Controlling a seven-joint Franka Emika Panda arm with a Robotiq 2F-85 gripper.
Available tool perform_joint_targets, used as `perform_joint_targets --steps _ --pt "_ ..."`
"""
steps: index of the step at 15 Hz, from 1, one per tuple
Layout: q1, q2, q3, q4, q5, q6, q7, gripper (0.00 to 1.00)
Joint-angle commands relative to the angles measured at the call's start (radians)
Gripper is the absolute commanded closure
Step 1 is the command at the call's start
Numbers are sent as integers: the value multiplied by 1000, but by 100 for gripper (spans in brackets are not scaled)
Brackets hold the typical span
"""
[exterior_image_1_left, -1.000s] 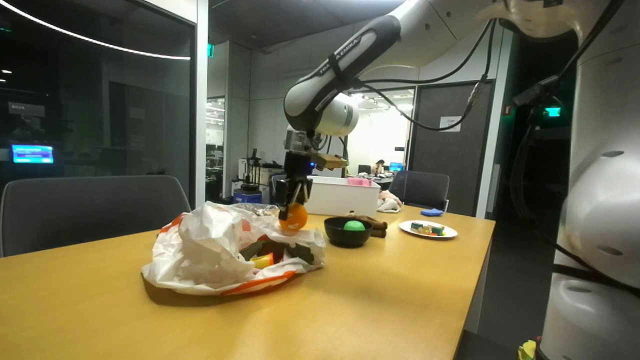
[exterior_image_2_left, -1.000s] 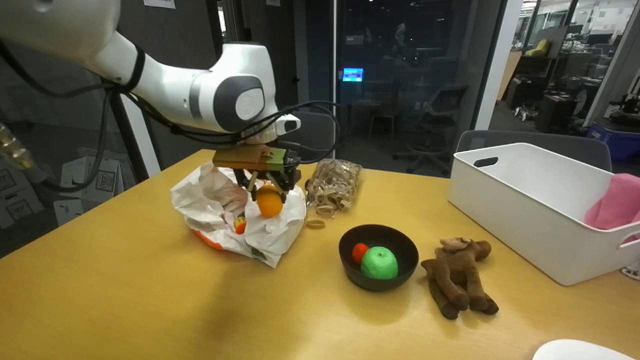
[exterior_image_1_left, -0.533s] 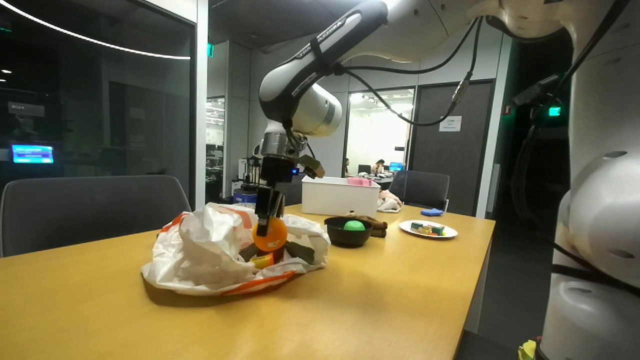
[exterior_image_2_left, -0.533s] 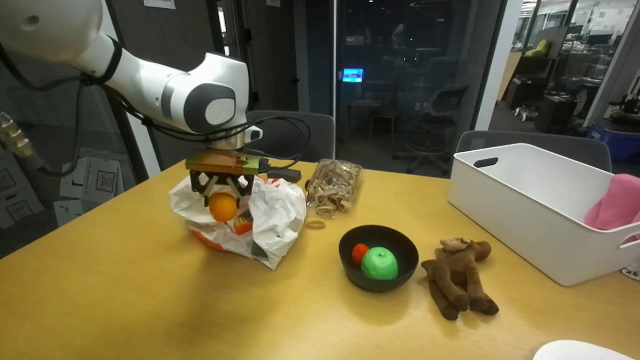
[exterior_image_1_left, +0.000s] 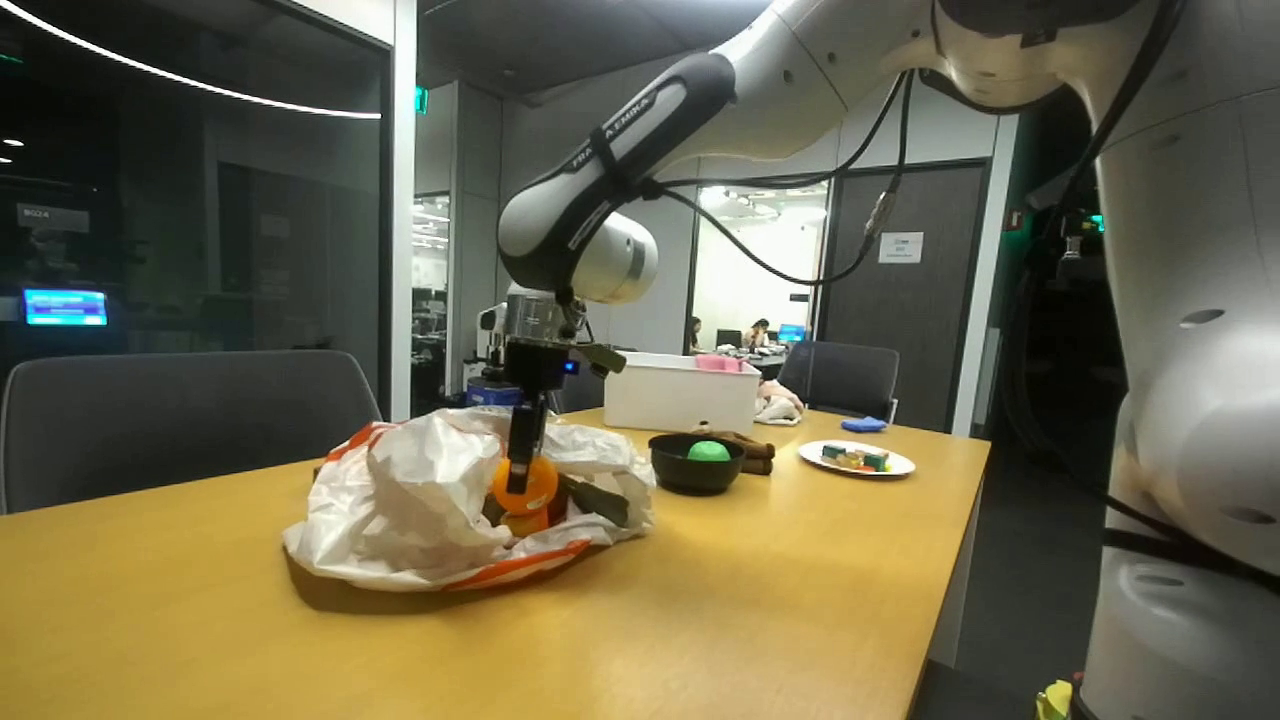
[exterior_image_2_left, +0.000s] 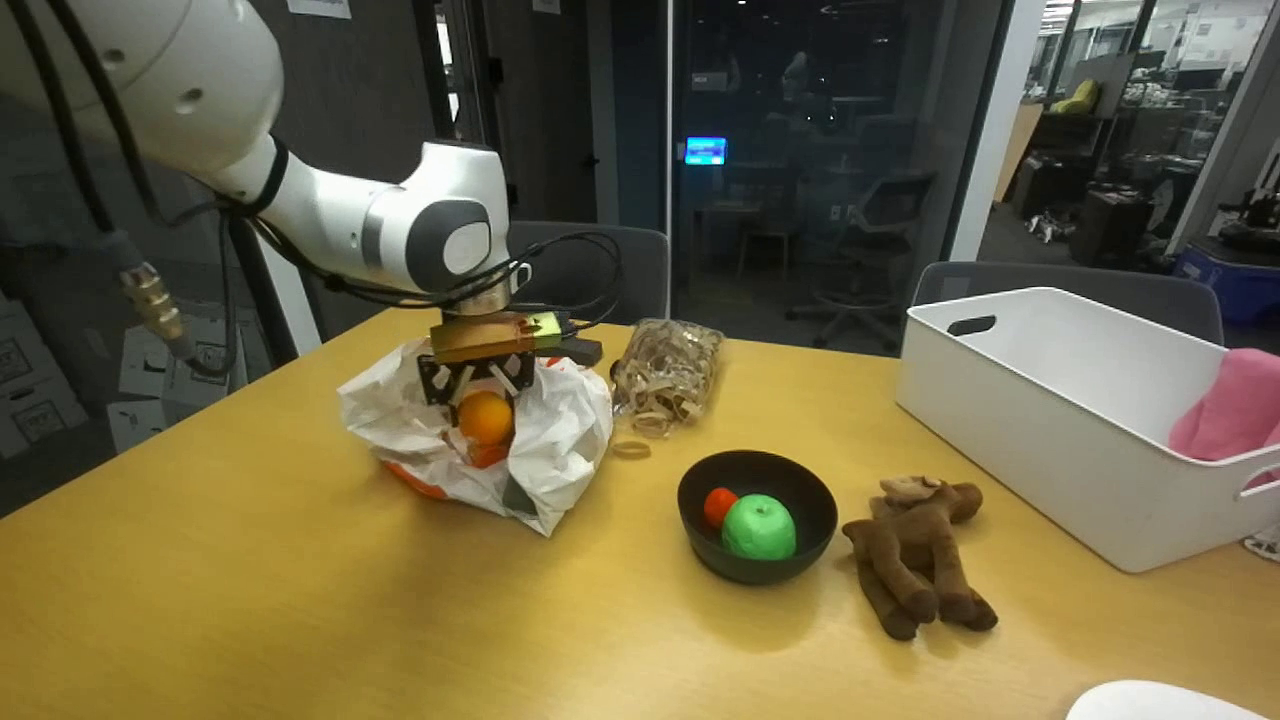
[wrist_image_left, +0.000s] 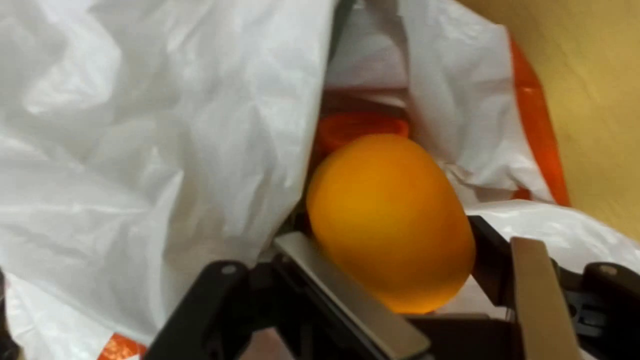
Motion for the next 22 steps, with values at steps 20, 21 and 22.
perform_joint_targets --steps 20,21,22 --pt "-12 -180 -1 31 -103 -275 278 0" --pt "-15 -212 -14 19 -117 -286 323 0" --pt "-21 -237 -27 12 -124 -293 365 0"
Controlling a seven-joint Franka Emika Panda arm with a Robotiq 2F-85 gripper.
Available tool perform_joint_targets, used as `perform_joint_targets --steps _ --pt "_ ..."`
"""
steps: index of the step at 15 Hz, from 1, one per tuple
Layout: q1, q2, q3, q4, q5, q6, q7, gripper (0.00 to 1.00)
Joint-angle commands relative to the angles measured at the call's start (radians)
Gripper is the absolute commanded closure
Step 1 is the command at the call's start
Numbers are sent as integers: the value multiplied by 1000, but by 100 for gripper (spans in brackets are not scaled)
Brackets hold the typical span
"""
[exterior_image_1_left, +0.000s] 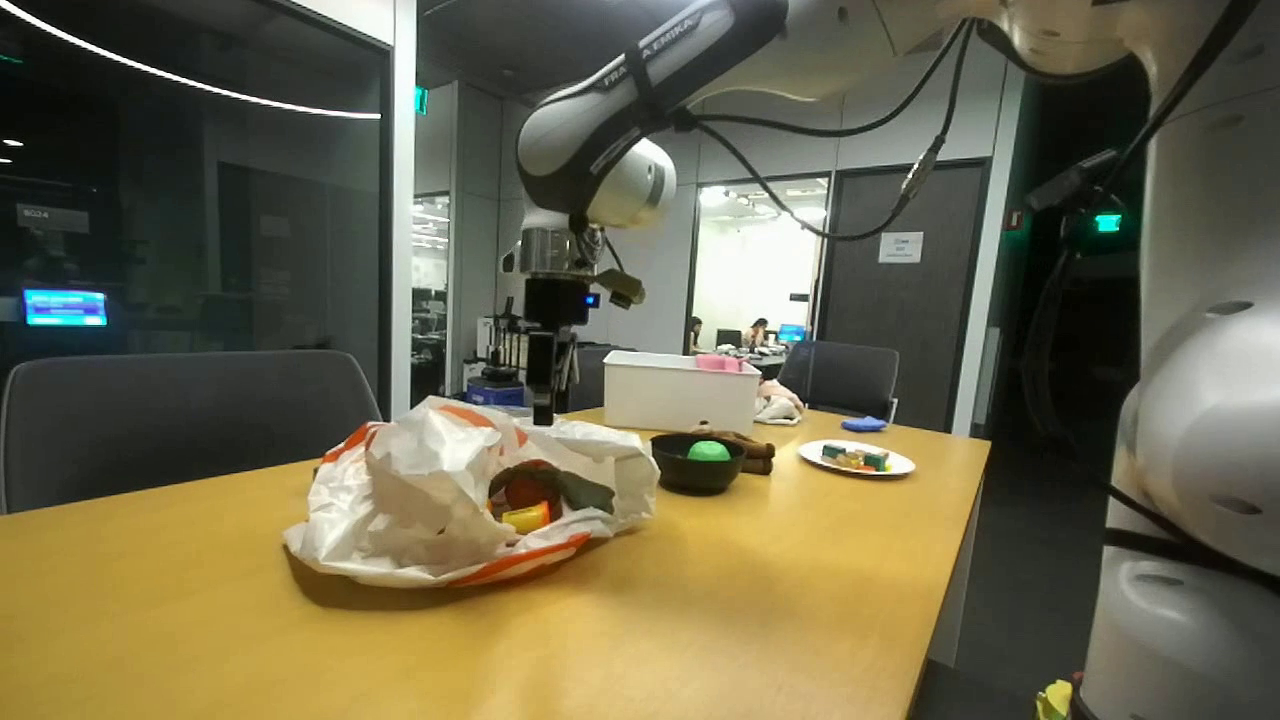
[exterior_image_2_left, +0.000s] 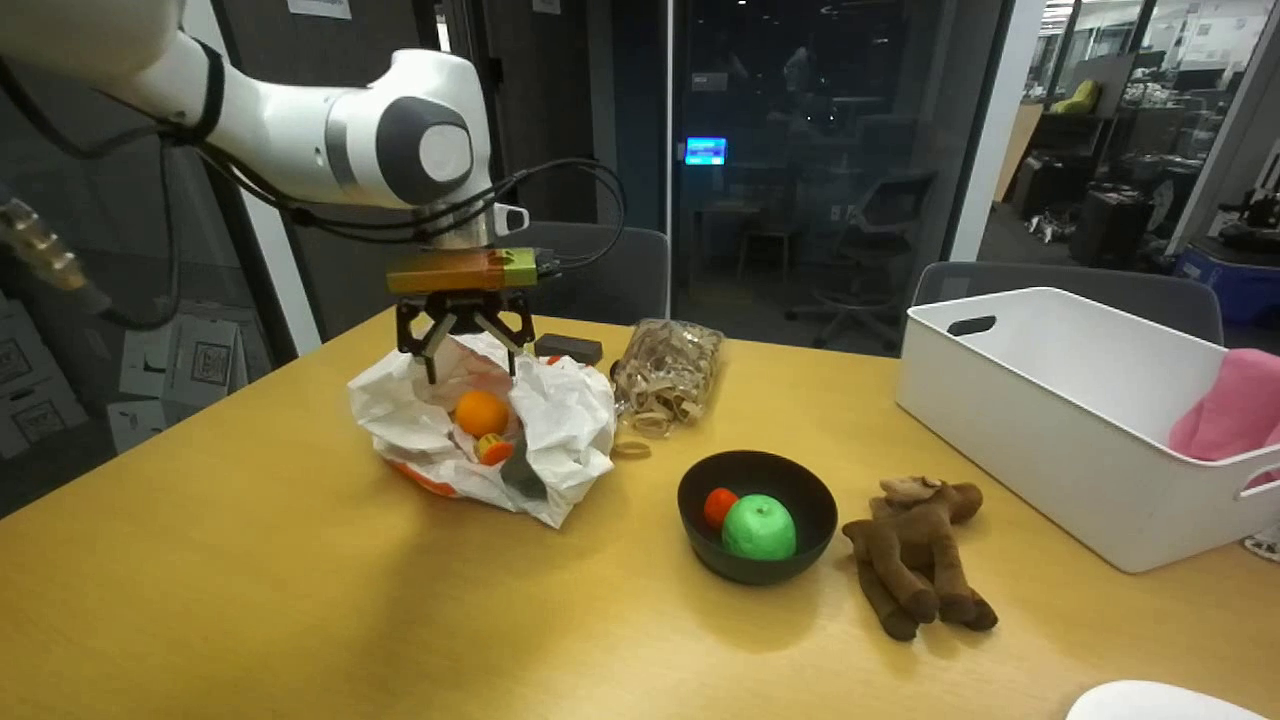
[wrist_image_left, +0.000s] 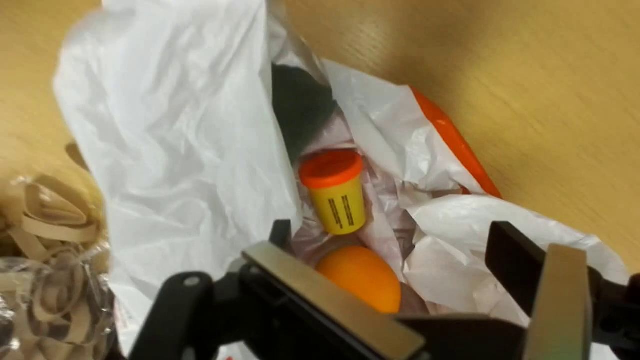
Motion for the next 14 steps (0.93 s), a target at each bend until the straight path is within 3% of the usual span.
perform_joint_targets --steps 1,8,14 --pt "-8 -105 -48 -31 -44 -47 154 0" --pt "-96 -192 -183 -155 -20 73 305 0" --pt "-182 -147 -265 -241 -71 338 466 0"
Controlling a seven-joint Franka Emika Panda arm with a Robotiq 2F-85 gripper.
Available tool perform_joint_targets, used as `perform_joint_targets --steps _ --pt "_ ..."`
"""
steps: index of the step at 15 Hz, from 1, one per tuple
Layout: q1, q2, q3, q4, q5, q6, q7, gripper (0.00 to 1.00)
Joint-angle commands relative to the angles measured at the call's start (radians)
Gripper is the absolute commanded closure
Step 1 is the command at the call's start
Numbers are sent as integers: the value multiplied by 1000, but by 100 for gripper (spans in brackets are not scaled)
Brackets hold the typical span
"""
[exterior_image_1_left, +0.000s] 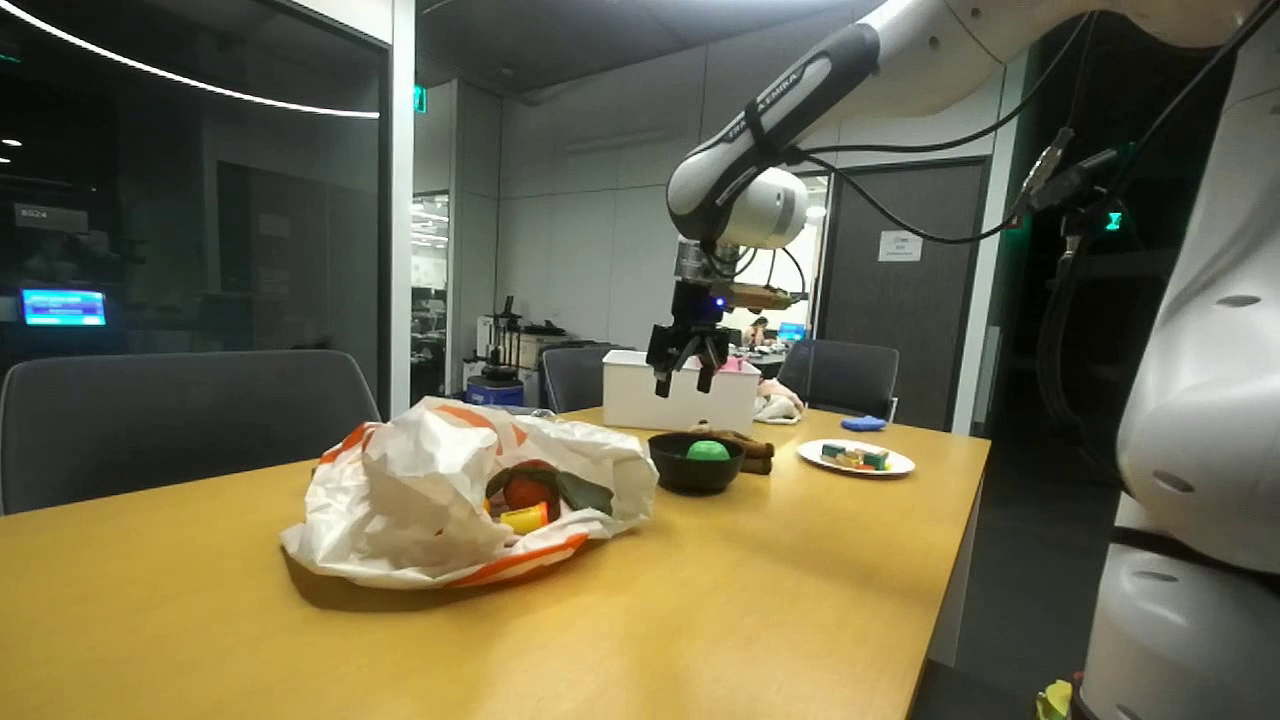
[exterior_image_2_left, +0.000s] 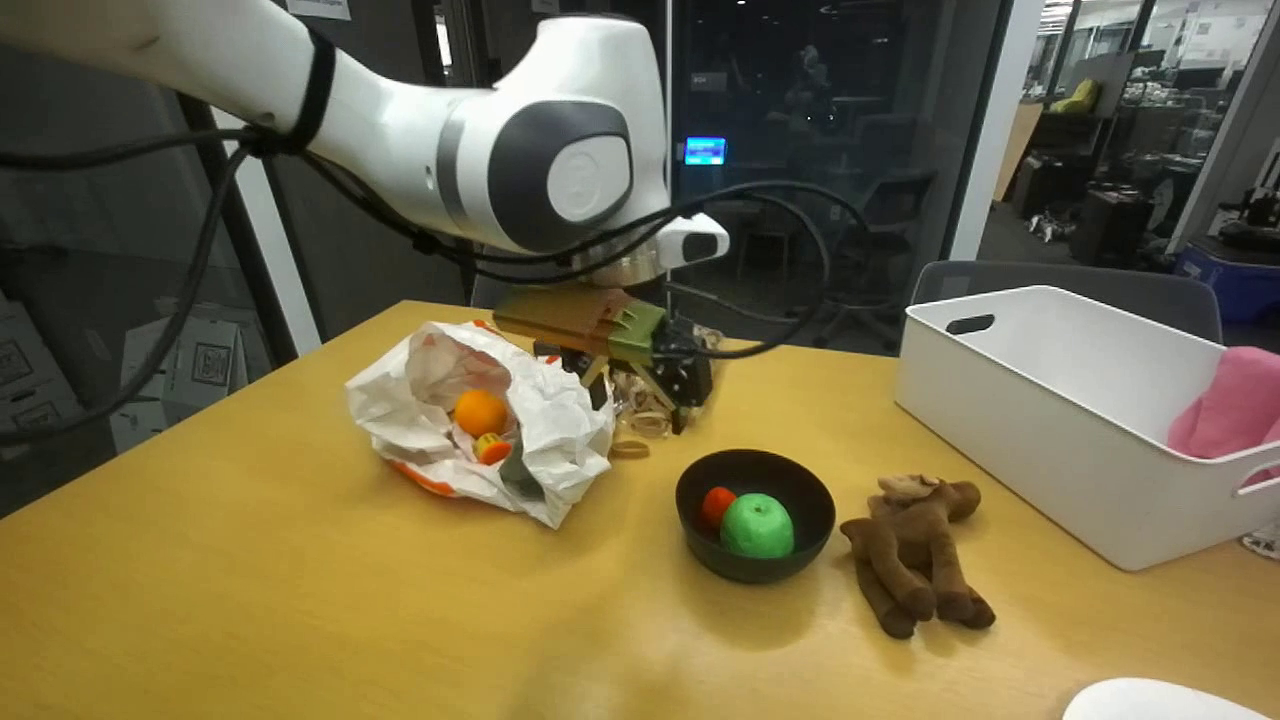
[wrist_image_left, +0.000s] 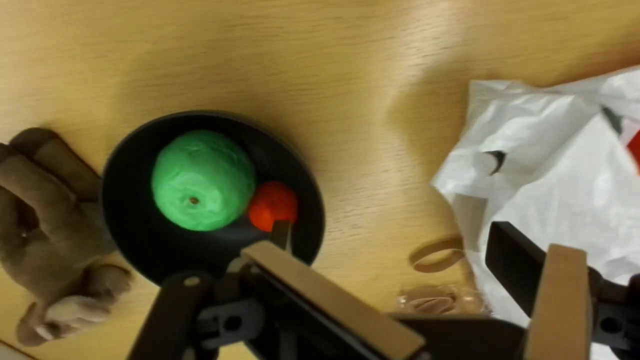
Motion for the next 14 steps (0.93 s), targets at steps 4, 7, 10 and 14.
perform_joint_targets --steps 4,7,10,14 --pt "-61 72 -34 -58 -166 256 282 0" --pt "-69 136 -51 -37 -286 293 418 0" --pt "-63 201 -73 -10 -342 318 486 0" --pt "-48 280 -101 36 -392 366 516 0"
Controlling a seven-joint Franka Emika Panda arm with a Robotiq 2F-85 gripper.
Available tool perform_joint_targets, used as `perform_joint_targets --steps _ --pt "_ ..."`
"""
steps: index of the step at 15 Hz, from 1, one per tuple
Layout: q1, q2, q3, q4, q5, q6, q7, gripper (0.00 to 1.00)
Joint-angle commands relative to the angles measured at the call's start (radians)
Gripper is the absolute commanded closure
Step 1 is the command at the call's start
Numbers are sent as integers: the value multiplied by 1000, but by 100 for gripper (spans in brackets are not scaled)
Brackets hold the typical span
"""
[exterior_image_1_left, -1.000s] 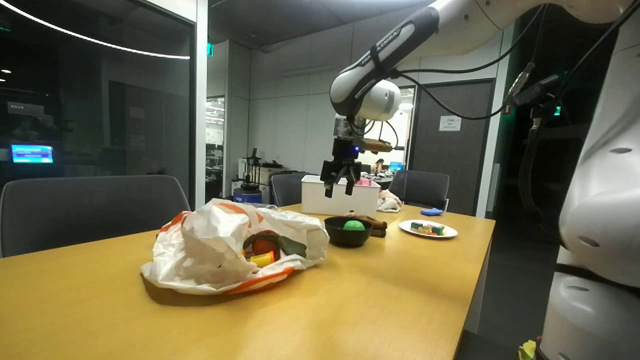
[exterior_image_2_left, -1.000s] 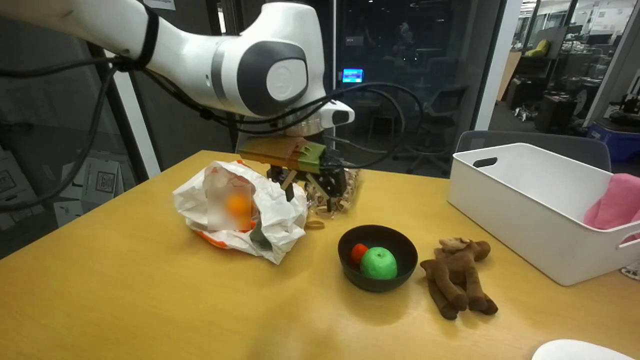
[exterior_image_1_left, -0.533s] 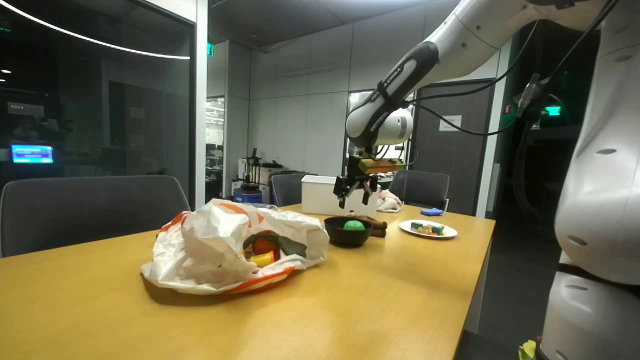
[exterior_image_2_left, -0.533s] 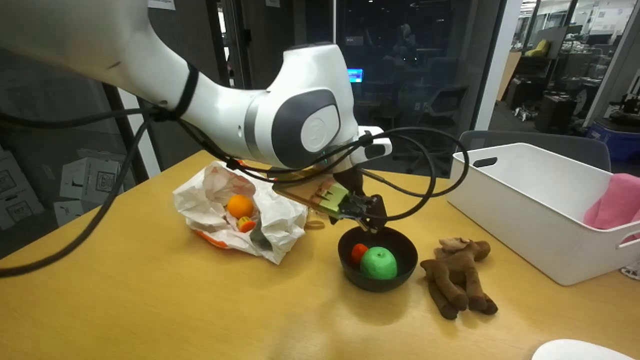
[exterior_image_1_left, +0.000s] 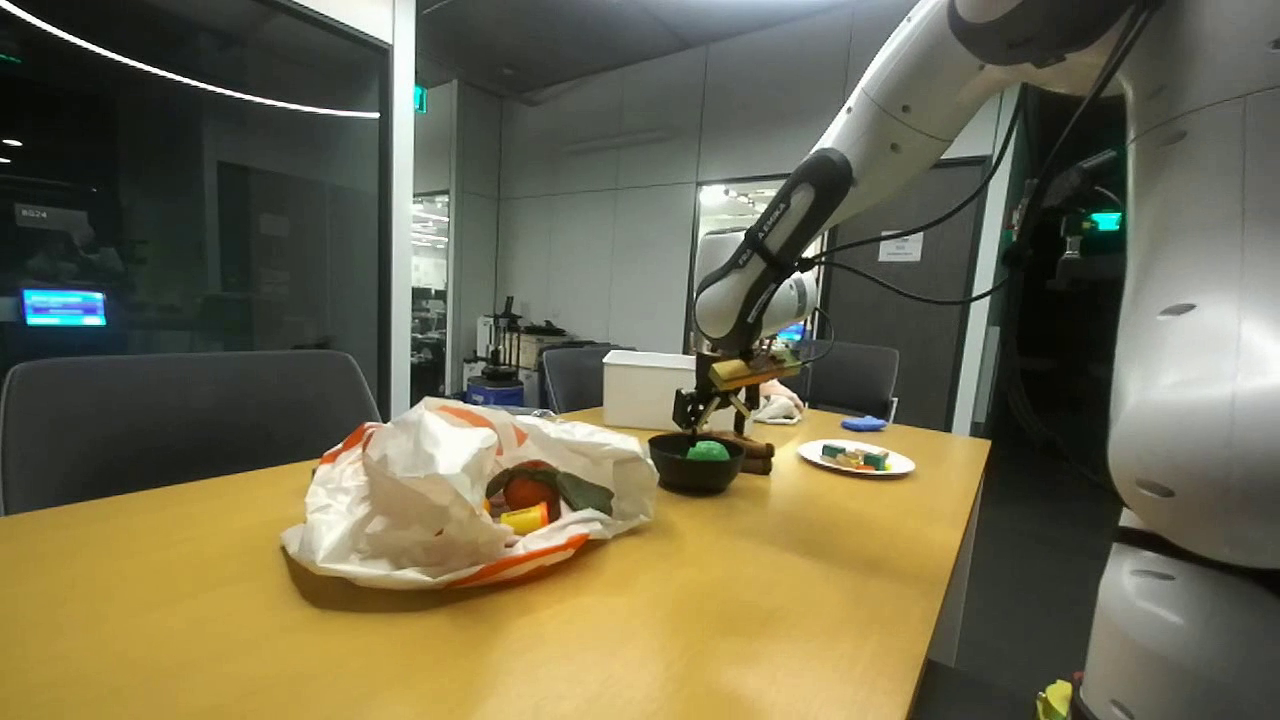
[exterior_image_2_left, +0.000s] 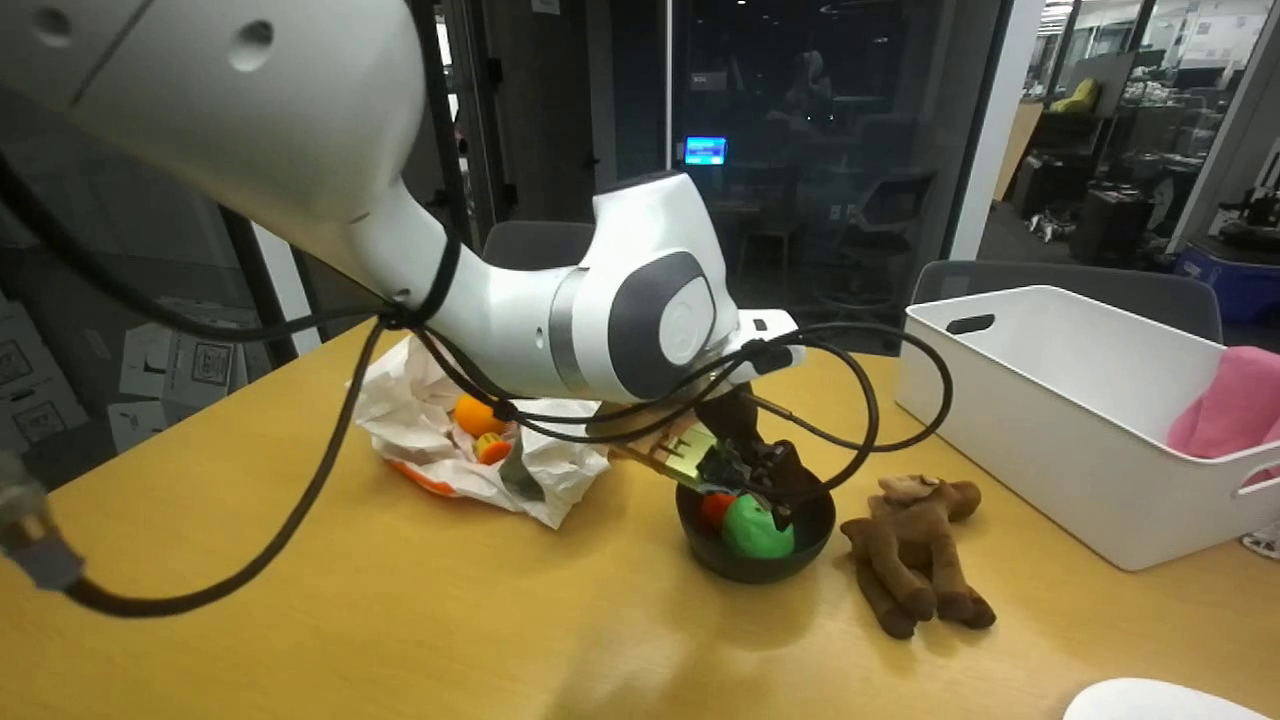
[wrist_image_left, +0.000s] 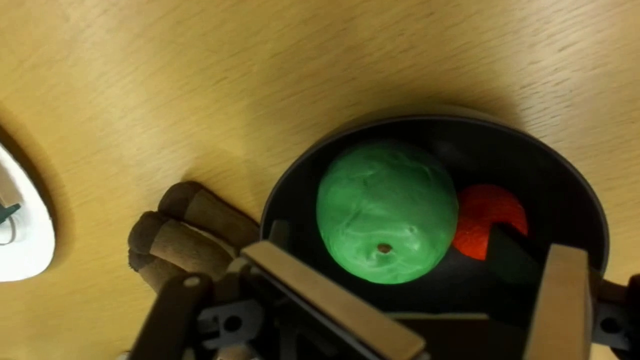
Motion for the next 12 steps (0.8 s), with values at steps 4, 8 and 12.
perform_joint_targets --steps 4,8,12 --pt "28 121 -44 91 -10 98 23 0" --pt "26 150 -34 104 65 104 -8 27" --pt "49 127 -31 104 113 88 -3 51"
